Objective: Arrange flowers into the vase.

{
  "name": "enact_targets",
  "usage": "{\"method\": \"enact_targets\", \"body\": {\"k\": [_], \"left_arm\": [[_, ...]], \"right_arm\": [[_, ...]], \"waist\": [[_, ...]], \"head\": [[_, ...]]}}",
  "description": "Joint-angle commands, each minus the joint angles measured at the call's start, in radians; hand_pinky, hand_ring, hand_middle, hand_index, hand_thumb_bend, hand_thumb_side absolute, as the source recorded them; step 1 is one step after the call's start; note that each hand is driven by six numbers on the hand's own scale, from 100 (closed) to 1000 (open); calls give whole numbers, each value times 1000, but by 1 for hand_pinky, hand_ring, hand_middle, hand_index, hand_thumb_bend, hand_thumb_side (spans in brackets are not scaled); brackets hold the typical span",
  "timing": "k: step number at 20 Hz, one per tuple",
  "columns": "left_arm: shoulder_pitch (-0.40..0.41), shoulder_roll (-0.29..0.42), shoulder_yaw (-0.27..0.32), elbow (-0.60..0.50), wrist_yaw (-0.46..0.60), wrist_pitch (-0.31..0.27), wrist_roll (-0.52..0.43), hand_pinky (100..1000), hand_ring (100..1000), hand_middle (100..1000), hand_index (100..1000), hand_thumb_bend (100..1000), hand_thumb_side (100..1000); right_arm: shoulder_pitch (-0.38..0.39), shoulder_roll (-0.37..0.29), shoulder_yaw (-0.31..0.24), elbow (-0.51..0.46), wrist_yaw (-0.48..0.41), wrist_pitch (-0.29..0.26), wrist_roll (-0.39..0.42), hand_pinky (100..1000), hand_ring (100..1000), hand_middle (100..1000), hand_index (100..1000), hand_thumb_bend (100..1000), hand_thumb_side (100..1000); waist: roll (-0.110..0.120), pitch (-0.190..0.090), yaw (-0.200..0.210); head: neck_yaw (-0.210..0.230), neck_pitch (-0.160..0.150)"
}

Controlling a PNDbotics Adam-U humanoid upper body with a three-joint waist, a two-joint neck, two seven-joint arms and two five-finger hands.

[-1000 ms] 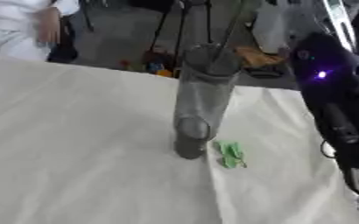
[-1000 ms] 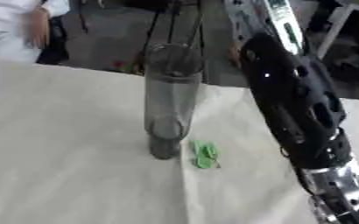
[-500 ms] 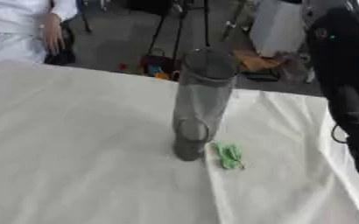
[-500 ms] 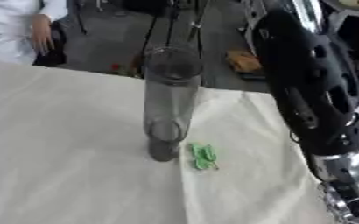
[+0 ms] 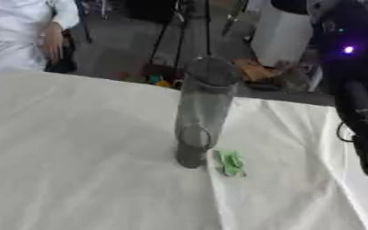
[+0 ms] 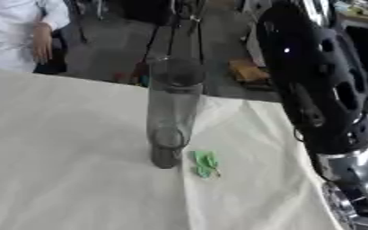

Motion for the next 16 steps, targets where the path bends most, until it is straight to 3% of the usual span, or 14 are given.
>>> {"method": "enact_targets", "body": {"k": [1, 6, 9, 16], "left_arm": [[-11, 25, 4, -12, 4, 3, -1, 881, 906, 863, 954, 100, 1000], [-12, 24, 5, -12, 5, 2, -1, 881, 905, 862, 953, 100, 1000], [-12, 13, 4, -12, 8, 10, 0, 881, 905, 862, 954, 100, 1000], [-11, 11, 4, -12, 7, 15, 4, 881, 905, 861, 954, 100, 1000]], "right_arm": [[-23, -15, -7, -8, -10, 123, -129, 100, 100, 100, 100, 201, 349], [-21, -13, -7, -7, -12, 124, -130, 100, 100, 100, 100, 208, 350], [1, 20, -9, 7, -28, 139, -137, 100, 100, 100, 100, 208, 350], [24, 36, -3, 1, -51, 163, -144, 100, 100, 100, 100, 210, 348]], "waist": [[8, -24, -3], [7, -25, -3], [1, -53, -9], [-6, -70, -16]], "head": [[2, 3], [4, 5], [14, 41], [23, 52]]}}
